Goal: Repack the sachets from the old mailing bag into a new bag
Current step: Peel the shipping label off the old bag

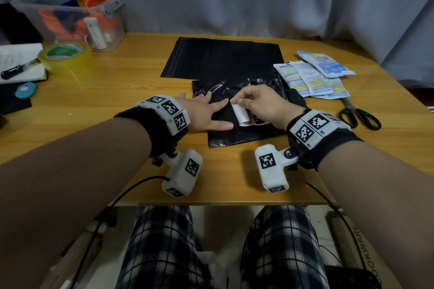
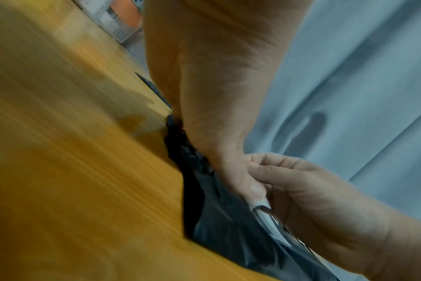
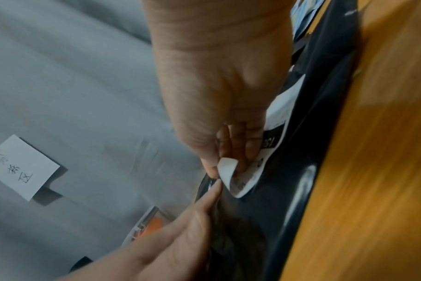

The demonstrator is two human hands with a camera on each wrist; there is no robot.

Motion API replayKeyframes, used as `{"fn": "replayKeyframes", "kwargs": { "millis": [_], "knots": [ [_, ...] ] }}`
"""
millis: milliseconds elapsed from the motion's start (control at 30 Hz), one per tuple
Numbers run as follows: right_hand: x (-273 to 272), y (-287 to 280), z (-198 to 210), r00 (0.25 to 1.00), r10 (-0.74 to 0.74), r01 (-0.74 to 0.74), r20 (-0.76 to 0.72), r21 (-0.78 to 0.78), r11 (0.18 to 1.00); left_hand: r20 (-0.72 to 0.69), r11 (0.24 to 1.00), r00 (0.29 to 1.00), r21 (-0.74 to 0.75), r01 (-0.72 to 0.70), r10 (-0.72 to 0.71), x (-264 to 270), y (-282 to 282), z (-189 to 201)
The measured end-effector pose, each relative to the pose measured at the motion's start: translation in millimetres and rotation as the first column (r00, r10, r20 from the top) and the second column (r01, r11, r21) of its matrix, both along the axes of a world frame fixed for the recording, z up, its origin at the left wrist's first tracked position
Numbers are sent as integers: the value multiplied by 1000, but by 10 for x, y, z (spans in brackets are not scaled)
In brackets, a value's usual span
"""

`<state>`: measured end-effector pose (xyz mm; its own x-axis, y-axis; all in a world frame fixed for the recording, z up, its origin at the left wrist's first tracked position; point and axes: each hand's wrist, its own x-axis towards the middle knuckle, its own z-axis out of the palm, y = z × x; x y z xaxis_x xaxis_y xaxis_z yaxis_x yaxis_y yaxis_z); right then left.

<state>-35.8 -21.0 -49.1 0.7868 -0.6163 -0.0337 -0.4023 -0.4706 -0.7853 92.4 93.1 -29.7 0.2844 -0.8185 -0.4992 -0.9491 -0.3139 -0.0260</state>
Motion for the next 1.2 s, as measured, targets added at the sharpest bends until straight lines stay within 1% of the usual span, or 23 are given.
{"fn": "replayKeyframes", "kwargs": {
  "millis": [133, 233, 333, 400, 433, 467, 533, 600, 700, 833, 900, 1200],
  "knots": [
    [26, 41, 21, 1000, -24, 24, -20, 24, 999, -18, 999, 999, -16, -35, 35, -3, -23, -24],
    [56, 95, 34, 1000, -15, 16, -13, 47, 999, 9, 997, 1000, -71, -10, 10, -18, -66, -61],
    [106, 119, 33, 998, -12, 11, -58, -22, 1000, 10, 994, 1000, -108, 12, -11, -36, -110, -79],
    [130, 130, 34, 995, -64, 60, -79, -52, 997, -22, 994, 1000, -107, 10, -12, -28, -117, -87],
    [127, 141, 49, 990, -102, 99, -98, -30, 995, -31, 995, 999, -99, 11, -14, -13, -117, -91],
    [118, 155, 54, 984, -129, 133, -126, 25, 991, -29, 996, 999, -84, 13, -15, 4, -115, -93],
    [86, 176, 71, 976, -108, 133, -187, 125, 983, -15, 999, 1000, -51, 9, -10, 35, -110, -104],
    [37, 176, 90, 972, -86, 117, -217, 138, 983, -12, 999, 1000, -39, 5, -6, 55, -112, -111],
    [-4, 133, 82, 976, -111, 145, -188, 181, 973, -14, 1000, 1000, -31, 1, -1, 63, -114, -113],
    [-52, 102, 65, 987, -134, 160, -93, 380, 911, -14, 1000, 1000, -13, -21, 21, 69, -117, -102],
    [-70, 82, 68, 983, -175, 181, -54, 441, 879, -12, 999, 999, -7, -32, 32, 69, -122, -90],
    [-74, 40, 91, 961, -265, 271, -80, 466, 843, 11, 999, 999, 17, -35, 34, 63, -138, -58]
  ]
}}
